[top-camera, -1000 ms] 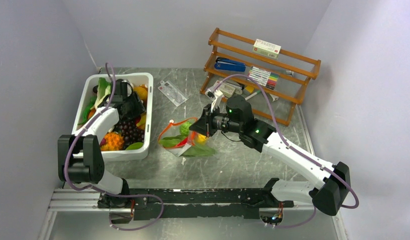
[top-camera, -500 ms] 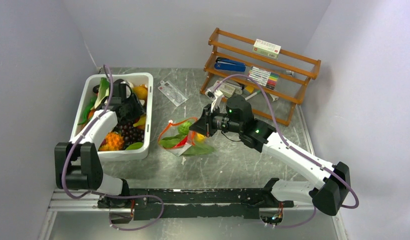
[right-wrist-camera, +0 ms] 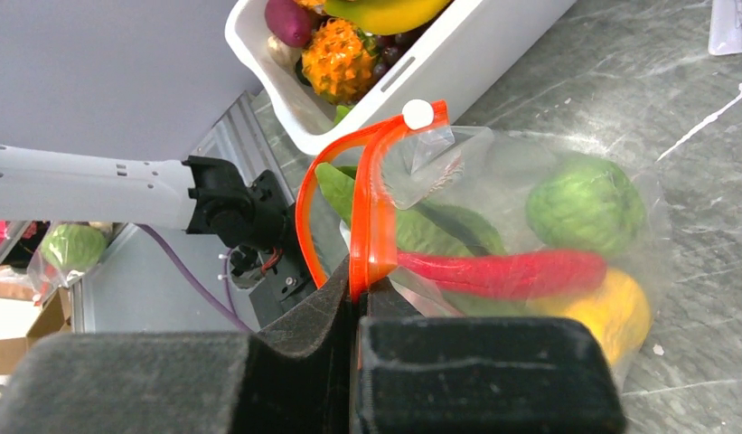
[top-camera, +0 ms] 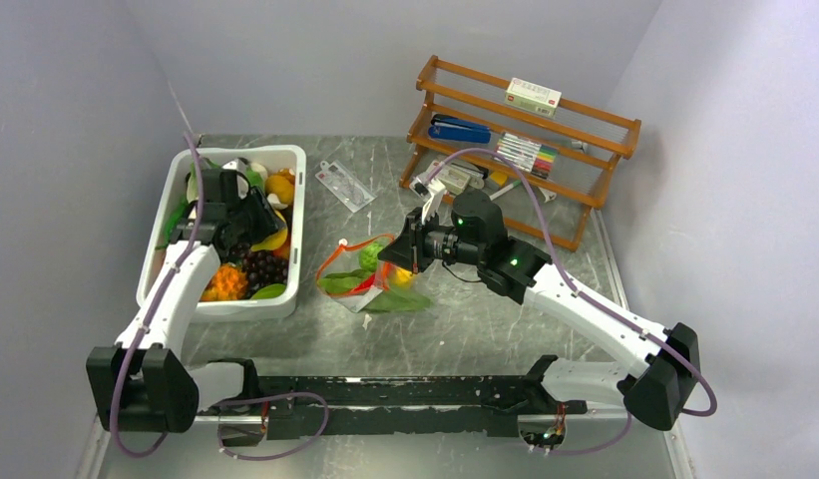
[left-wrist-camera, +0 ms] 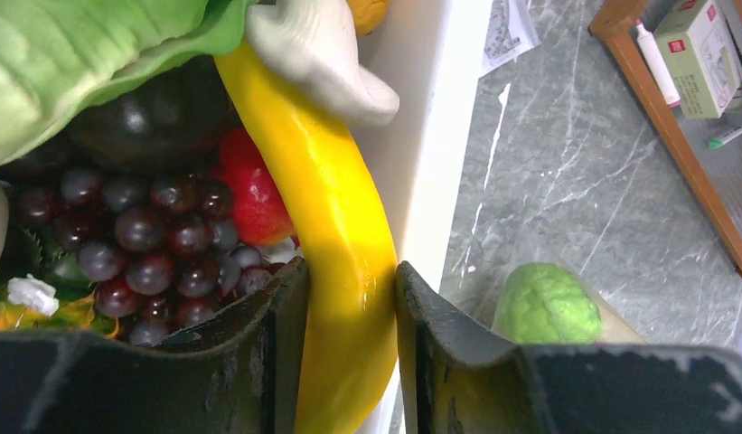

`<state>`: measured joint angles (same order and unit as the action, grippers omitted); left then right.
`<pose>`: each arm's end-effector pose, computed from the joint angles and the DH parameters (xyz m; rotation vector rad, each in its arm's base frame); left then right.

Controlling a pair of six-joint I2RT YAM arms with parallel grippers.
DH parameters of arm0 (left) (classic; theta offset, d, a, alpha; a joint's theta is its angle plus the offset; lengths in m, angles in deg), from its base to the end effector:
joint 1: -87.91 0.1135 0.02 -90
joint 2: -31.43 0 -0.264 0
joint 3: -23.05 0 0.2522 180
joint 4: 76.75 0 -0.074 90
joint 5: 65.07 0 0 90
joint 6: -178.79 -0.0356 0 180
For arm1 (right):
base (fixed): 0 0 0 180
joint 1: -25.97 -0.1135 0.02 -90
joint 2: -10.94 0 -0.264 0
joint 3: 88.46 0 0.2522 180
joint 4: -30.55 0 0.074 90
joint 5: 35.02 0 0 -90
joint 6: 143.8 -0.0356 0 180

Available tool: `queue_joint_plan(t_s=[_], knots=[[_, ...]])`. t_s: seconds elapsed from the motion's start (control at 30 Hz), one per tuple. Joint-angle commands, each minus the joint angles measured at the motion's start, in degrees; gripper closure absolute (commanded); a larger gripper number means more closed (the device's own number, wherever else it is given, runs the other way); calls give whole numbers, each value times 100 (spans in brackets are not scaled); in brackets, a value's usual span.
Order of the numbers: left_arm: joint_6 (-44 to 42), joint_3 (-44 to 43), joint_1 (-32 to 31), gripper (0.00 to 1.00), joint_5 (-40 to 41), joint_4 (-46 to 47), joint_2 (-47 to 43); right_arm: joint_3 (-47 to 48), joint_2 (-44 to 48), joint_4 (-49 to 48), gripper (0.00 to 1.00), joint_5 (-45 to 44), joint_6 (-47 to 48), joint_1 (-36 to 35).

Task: Place the food in the zip-top bag and seal the zipper
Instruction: Pick up the fake fruit from the bin.

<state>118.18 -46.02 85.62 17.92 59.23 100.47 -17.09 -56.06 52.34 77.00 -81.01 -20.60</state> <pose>0.2560 -0.0146 0.2842 -0.4951 2.3171 -0.4141 0.1762 0.2056 0.3437 -0.6265 1.9502 1.2094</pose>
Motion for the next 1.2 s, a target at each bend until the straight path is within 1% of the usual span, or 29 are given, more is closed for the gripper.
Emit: queue_joint_plan(t_s=[0.0,0.2,0.4,0.53,0.73,0.8,0.9,1.0,1.07,1.17], knots=[[-18,-16,-9,68,-2,-290,-395,101,67,-293,100,-34,-43,28],[-51,-42,-10,68,-12,-569,-838,125,-9,-295,100,-84,-32,28],[-241,-101,-9,67,-561,-550,-1493,93,-132,-292,100,-233,-56,30],[-472,-103,-13,67,-1481,-505,-1765,149,-220,-296,100,-342,-101,32],[-877,-43,-14,69,-3241,-363,-1945,273,-339,-212,100,-827,-224,52],[-1069,-91,-10,68,-3577,-423,-1989,343,-390,-94,100,-1116,-205,65],[-1115,-3,-17,67,-4169,-275,-2148,365,-437,-60,100,-1535,-183,142],[-908,219,-19,65,-4947,51,-2222,447,-543,-63,100,-1609,-232,294],[-518,404,-41,65,-5461,385,-2243,532,-640,-65,100,-1597,-210,323],[-190,606,-54,65,-5654,659,-2284,622,-761,-65,100,-1564,-190,329]])
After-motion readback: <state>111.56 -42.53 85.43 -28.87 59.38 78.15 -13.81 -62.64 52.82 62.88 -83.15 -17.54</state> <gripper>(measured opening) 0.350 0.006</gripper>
